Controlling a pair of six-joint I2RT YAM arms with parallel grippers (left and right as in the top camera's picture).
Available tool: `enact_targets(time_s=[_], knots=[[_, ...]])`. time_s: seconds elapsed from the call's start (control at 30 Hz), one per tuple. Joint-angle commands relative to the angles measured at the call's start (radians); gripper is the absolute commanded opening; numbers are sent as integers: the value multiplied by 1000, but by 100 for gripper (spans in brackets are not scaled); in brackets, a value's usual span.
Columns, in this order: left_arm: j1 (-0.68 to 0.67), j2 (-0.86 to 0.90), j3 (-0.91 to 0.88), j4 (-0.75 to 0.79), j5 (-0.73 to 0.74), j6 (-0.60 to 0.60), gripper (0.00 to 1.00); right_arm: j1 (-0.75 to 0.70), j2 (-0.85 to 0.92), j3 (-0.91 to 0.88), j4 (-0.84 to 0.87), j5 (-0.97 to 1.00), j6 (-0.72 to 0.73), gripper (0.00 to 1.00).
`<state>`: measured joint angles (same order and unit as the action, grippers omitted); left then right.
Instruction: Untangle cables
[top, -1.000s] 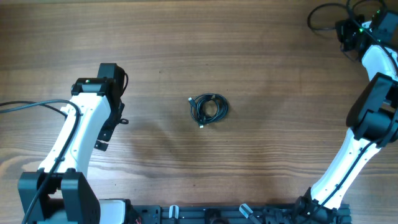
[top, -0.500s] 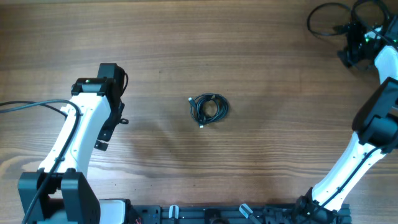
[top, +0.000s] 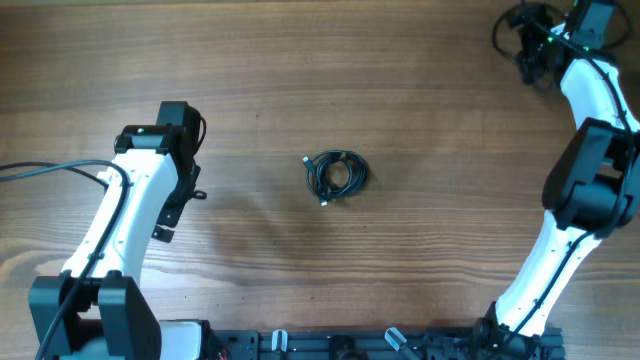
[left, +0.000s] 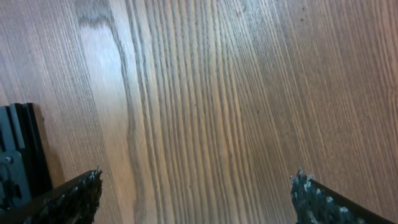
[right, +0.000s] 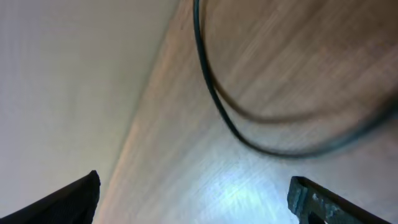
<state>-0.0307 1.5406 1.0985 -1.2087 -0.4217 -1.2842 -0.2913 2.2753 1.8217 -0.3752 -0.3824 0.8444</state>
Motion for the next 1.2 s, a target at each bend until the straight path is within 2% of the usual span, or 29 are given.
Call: enact_targets(time_s=[0.0, 0.13, 0.23, 0.3, 0.4, 0.5, 0.6, 0.8, 0.83, 0.87, 0.93, 1.03, 1.07, 1.13, 1.17], knots=[[5, 4, -3, -2, -13, -2, 100, 3, -258, 18, -158, 33, -210, 100], [5, 4, -3, -2, -13, -2, 100, 56, -456, 18, -542, -204, -490, 99], [5, 4, -3, -2, -13, -2, 100, 185, -472, 14, -830, -227, -582, 99], [5, 4, -3, -2, -13, -2, 100, 277, -472, -10, -874, -217, -614, 99], [5, 4, -3, 16, -13, -6, 100, 397, -472, -34, -888, -191, -570, 99], [5, 4, -3, 204, -13, -6, 100, 501, -477, -34, -931, -68, -522, 100], [5, 4, -3, 269, -3, -6, 100, 552, -478, -34, -964, -53, -505, 100], [4, 4, -3, 282, 309, -5, 100, 562, -478, -34, -925, -28, -504, 100], [-7, 5, -3, 284, 394, 70, 100, 562, -478, -34, -909, -26, -504, 100], [-25, 4, -3, 344, 423, 227, 100, 562, -478, -34, -905, -14, -504, 100], [-77, 5, -3, 425, 431, 433, 100, 563, -478, -35, -895, 37, -503, 100], [-130, 5, -3, 456, 346, 466, 100, 562, -476, -48, -842, 50, -500, 100], [-138, 5, -3, 446, 406, 499, 100, 562, -474, -48, -838, 50, -501, 100], [-155, 7, -3, 486, 543, 706, 99, 562, -467, -48, -838, 54, -504, 100], [-162, 8, -3, 483, 576, 737, 95, 562, -463, -48, -843, 58, -505, 100]])
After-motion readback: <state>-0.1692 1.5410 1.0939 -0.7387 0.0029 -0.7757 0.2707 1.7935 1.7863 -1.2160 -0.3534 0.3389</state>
